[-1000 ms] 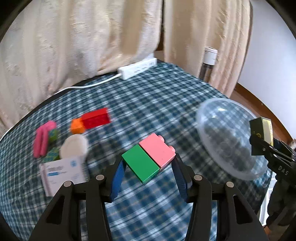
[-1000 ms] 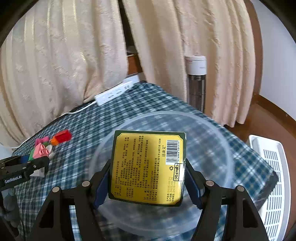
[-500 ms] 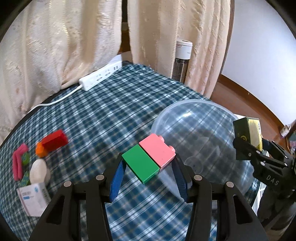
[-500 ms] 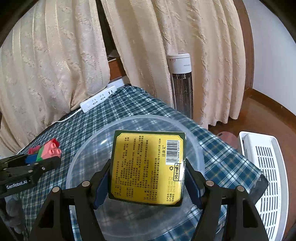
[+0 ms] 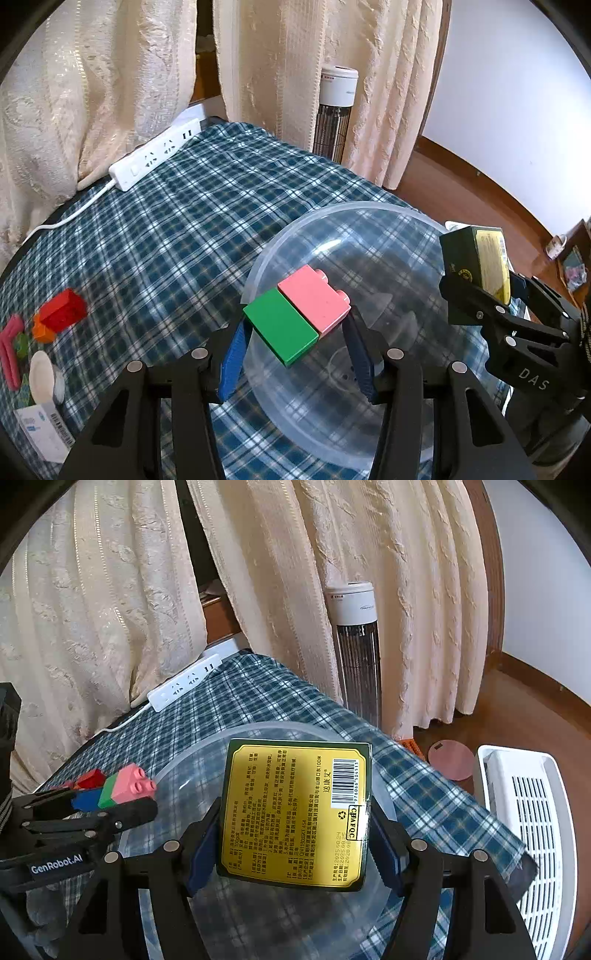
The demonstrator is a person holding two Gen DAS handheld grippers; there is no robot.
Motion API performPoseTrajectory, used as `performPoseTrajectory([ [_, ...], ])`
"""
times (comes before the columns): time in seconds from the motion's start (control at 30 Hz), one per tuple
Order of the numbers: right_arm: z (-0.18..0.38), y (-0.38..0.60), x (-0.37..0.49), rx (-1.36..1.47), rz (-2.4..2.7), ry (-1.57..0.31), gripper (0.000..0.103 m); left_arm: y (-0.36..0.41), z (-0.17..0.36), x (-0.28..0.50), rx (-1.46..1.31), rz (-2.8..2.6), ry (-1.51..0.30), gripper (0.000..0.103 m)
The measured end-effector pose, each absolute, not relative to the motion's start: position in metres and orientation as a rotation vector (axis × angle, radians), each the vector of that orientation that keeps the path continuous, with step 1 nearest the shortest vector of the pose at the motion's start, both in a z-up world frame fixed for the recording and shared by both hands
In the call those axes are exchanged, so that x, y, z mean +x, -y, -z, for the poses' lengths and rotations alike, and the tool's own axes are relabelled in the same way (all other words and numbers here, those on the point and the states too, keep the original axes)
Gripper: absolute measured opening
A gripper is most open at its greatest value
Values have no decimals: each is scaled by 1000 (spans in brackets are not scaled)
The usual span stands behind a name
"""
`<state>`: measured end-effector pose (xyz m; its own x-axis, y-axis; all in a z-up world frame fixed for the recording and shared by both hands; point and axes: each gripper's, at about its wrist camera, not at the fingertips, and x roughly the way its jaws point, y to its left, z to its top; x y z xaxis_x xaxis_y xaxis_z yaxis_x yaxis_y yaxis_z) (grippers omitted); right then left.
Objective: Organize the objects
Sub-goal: 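Open left tool to drop block in bowl while right tool releases tin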
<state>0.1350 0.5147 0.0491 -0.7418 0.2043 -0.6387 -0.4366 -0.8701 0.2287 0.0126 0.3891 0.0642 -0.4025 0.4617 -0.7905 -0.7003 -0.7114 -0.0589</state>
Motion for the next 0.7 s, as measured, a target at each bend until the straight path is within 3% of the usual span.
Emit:
performPoseTrajectory([
  [0.27, -53, -516, 126, -893, -2591, -509, 74, -389, -67, 10, -1070, -2115, -330, 60],
  [0.7, -65, -512, 102, -936, -2613, -486, 74, -356, -73, 16, -1052, -2176, -313, 60],
])
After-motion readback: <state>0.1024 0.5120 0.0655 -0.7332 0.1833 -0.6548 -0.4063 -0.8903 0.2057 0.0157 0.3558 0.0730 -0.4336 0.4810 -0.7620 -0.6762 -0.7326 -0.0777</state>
